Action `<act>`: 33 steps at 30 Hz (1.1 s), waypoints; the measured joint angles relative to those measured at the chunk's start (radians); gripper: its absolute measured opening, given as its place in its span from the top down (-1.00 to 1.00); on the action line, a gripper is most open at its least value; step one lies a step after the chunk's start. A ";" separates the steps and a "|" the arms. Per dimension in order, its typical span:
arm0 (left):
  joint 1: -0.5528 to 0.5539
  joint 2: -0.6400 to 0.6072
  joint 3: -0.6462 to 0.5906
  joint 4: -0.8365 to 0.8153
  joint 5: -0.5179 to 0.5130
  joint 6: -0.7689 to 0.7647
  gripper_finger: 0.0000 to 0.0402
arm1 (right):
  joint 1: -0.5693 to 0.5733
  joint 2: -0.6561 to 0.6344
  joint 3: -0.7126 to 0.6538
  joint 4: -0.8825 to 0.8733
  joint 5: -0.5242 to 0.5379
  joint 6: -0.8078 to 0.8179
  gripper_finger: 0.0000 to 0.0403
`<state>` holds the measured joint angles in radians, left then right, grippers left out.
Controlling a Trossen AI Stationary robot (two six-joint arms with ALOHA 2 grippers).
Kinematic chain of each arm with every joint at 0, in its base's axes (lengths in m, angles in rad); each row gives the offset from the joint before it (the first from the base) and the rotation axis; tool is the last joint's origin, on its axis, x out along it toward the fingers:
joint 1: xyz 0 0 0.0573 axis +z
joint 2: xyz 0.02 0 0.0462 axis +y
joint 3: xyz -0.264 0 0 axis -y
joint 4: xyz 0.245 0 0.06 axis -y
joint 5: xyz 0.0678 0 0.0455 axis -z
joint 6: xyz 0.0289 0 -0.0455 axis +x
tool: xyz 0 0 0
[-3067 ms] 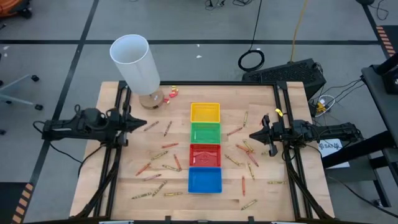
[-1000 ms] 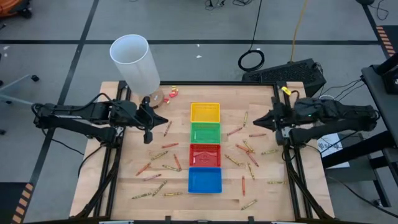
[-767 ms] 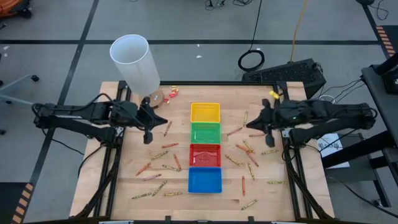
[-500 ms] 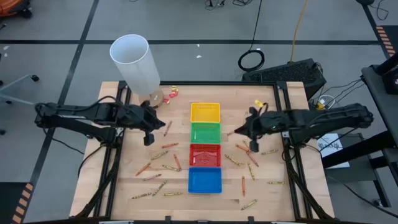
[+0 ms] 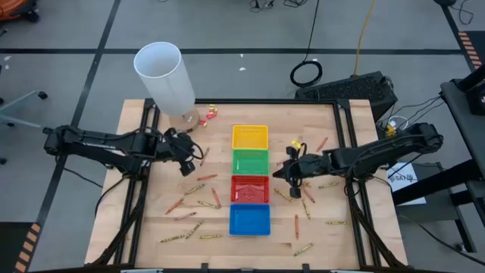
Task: Sort crayons
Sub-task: Put the red crayon into the blue bin
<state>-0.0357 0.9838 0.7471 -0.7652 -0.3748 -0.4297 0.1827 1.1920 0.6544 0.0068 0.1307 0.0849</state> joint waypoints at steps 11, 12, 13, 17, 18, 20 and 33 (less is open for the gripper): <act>0.019 -0.010 -0.181 0.083 -0.033 -0.134 0.86 | 0.049 0.130 0.000 0.118 0.000 -0.030 0.98; 0.024 -0.010 -0.199 0.117 -0.045 -0.134 0.80 | 0.049 0.137 0.000 0.122 0.000 -0.030 0.98; 0.033 -0.009 -0.215 0.143 -0.058 -0.134 0.72 | 0.049 0.145 0.000 0.140 0.000 -0.030 0.98; 0.073 -0.003 -0.266 0.201 -0.112 -0.162 0.42 | 0.049 0.161 0.000 0.206 0.000 -0.046 0.98; 0.086 -0.003 -0.273 0.197 -0.123 -0.175 0.35 | 0.049 0.164 0.000 0.221 0.000 -0.051 0.98; 0.105 0.001 -0.282 0.200 -0.128 -0.191 0.26 | 0.049 0.165 0.000 0.232 0.000 -0.062 0.98; 0.219 0.018 -0.381 0.307 -0.104 -0.252 0.19 | 0.048 0.164 0.000 0.247 0.000 -0.056 0.98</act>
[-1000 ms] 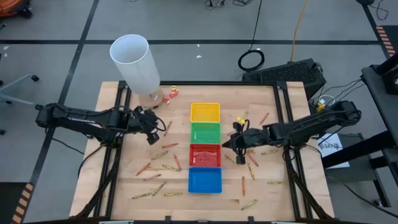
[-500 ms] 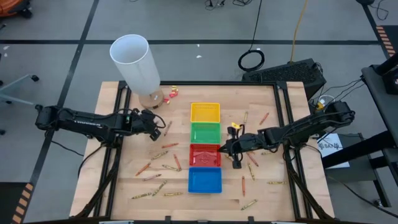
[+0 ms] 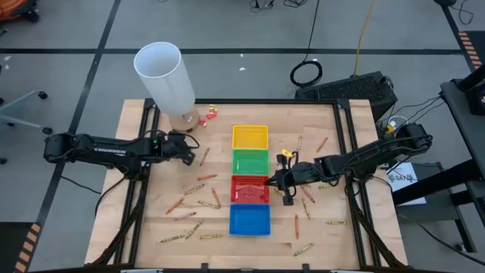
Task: Sort crayons
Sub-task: Put the red crayon into the blue bin
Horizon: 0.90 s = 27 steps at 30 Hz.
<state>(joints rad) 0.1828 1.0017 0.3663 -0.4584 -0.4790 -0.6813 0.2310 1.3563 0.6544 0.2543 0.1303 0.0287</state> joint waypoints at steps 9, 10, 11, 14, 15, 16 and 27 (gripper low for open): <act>0.007 0.073 -0.015 0.078 0.044 -0.033 0.19 | 0.000 0.000 0.000 0.032 -0.001 0.057 0.98; 0.007 0.089 -0.015 0.090 0.044 -0.013 0.19 | 0.000 0.000 0.000 0.034 -0.002 0.069 0.98; 0.005 0.105 -0.015 0.105 0.045 0.008 0.19 | 0.000 0.000 0.000 0.034 -0.002 0.085 0.98; -0.003 0.147 -0.015 0.160 0.060 0.050 0.19 | 0.005 0.000 0.000 0.033 -0.003 0.123 0.98; -0.002 0.159 -0.015 0.177 0.061 0.061 0.19 | 0.008 0.000 0.000 0.033 -0.003 0.130 0.98; -0.002 0.170 -0.015 0.194 0.060 0.063 0.19 | 0.013 0.000 0.000 0.032 -0.003 0.137 0.98; -0.004 0.275 -0.024 0.200 0.064 0.042 0.19 | 0.092 0.000 0.000 0.025 -0.002 0.193 0.98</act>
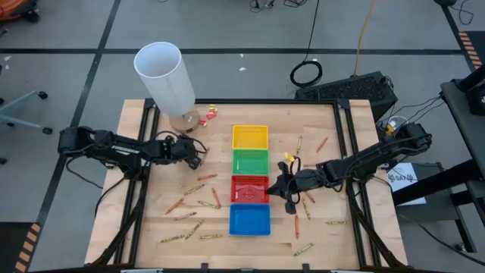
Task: Sort crayons
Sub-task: Put the red crayon into the blue bin
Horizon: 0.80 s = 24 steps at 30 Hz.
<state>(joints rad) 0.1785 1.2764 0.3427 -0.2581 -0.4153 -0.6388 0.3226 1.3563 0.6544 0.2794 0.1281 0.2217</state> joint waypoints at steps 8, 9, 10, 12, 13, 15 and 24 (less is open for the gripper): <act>-0.060 0.002 -0.011 0.009 -0.030 -0.037 0.40 | 0.061 0.000 0.000 0.008 0.108 0.037 0.98; -0.063 0.002 -0.011 0.008 -0.030 -0.036 0.47 | 0.068 0.000 0.000 0.008 0.123 0.039 0.98; -0.063 0.003 -0.011 0.007 -0.030 -0.036 0.55 | 0.075 0.000 0.000 0.008 0.135 0.047 0.98; -0.064 0.004 -0.011 0.003 -0.022 -0.035 0.71 | 0.084 0.000 0.000 0.009 0.138 0.068 0.98; -0.064 0.004 -0.011 -0.001 -0.022 -0.035 0.79 | 0.089 0.000 0.000 0.010 0.138 0.078 0.98; -0.064 0.003 -0.010 -0.003 -0.023 -0.028 0.92 | 0.097 0.000 0.000 0.024 0.138 0.085 0.98; -0.063 -0.001 -0.001 0.024 -0.030 0.021 0.89 | 0.105 0.010 0.000 0.132 0.193 0.043 0.98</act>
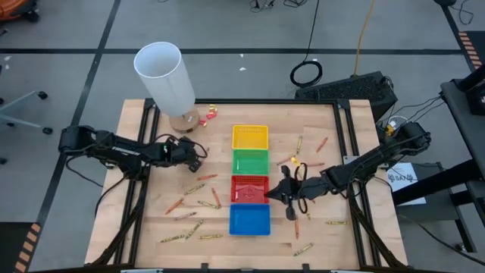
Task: Sort crayons
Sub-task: Put the red crayon into the blue bin
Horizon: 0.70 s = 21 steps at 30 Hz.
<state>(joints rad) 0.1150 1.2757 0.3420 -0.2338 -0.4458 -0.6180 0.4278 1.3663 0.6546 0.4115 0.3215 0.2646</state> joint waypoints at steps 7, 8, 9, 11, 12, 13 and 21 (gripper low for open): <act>-0.026 -0.036 0.028 0.006 0.056 0.031 0.89 | -0.001 0.099 0.001 0.095 0.050 0.011 0.98; -0.032 -0.045 0.029 0.010 0.058 0.033 0.89 | 0.000 0.120 0.001 0.125 0.050 0.011 0.98; -0.038 -0.056 0.029 0.011 0.058 0.039 0.89 | 0.000 0.141 0.001 0.155 0.049 0.011 0.98; -0.054 -0.080 0.029 0.019 0.060 0.058 0.89 | 0.000 0.178 0.001 0.209 0.048 0.011 0.98; -0.059 -0.095 0.029 0.020 0.062 0.063 0.89 | 0.000 0.196 0.001 0.232 0.046 0.012 0.98; -0.065 -0.112 0.029 0.023 0.062 0.072 0.89 | 0.000 0.212 0.001 0.253 0.046 0.012 0.98; -0.132 -0.261 0.031 0.176 0.106 0.104 0.89 | -0.002 0.288 0.000 0.421 0.045 0.011 0.98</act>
<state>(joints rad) -0.0174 1.0147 0.3729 -0.0579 -0.3395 -0.5142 0.4259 1.6546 0.6549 0.8326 0.3663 0.2757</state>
